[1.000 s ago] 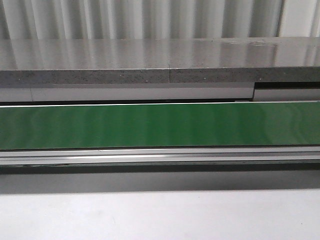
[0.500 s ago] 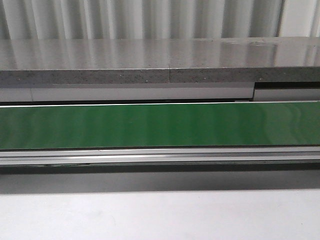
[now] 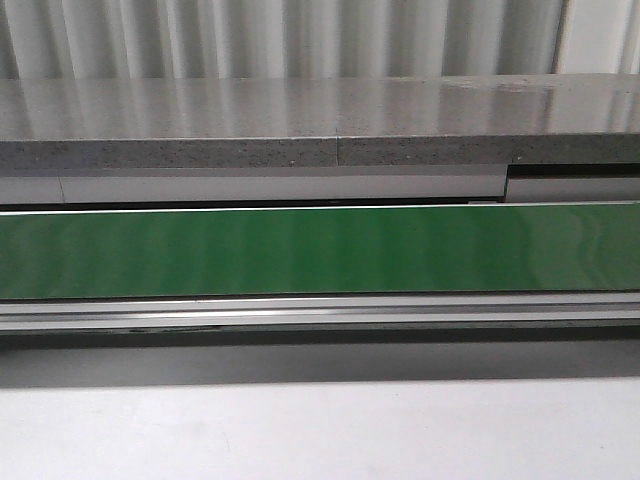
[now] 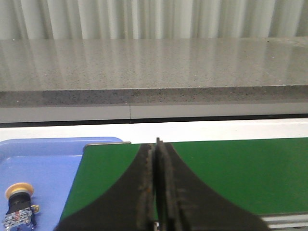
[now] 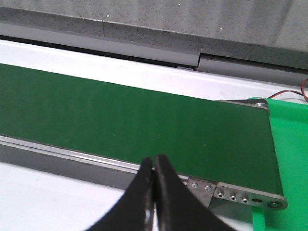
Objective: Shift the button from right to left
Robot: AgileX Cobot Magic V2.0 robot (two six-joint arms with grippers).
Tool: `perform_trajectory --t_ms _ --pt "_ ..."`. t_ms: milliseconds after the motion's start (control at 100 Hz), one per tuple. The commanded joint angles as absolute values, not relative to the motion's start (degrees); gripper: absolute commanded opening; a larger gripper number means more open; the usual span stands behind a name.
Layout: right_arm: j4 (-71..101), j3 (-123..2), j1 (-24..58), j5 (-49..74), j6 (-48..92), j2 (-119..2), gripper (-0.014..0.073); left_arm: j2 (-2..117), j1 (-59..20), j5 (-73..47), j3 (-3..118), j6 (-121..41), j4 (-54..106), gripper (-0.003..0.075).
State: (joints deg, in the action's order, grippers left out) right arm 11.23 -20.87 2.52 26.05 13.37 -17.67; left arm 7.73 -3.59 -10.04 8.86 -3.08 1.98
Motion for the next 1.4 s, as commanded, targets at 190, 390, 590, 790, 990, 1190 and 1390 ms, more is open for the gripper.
perform_trajectory --t_ms 190,390,590,790,990,1190,1390 --pt "11.67 -22.34 2.52 22.04 13.72 -17.91 -0.0067 0.3 -3.43 -4.97 3.92 0.35 -2.76 -0.002" --pt "11.67 -22.34 2.52 22.17 13.72 -17.93 -0.0067 -2.36 -3.43 -2.58 -1.3 0.0 -2.98 -0.002" --pt "11.67 -22.34 2.52 22.5 13.72 -17.94 -0.0067 -2.26 -3.43 -2.66 -1.3 0.0 -2.98 -0.002" --pt "11.67 -22.34 2.52 22.54 13.72 -17.94 -0.0067 -2.26 -3.43 -2.55 -1.3 0.0 -2.98 -0.002" --pt "11.67 -22.34 2.52 22.54 13.72 -17.94 -0.0067 -2.26 -3.43 -2.55 -1.3 0.0 -2.98 -0.002" --pt "11.67 -22.34 2.52 22.54 13.72 -17.94 -0.0067 -2.26 -3.43 -2.55 -1.3 0.0 -2.98 -0.002" --pt "11.59 -22.34 2.52 22.51 13.72 -17.94 -0.0067 -2.26 -3.43 -2.55 -1.3 0.0 -2.98 -0.002"
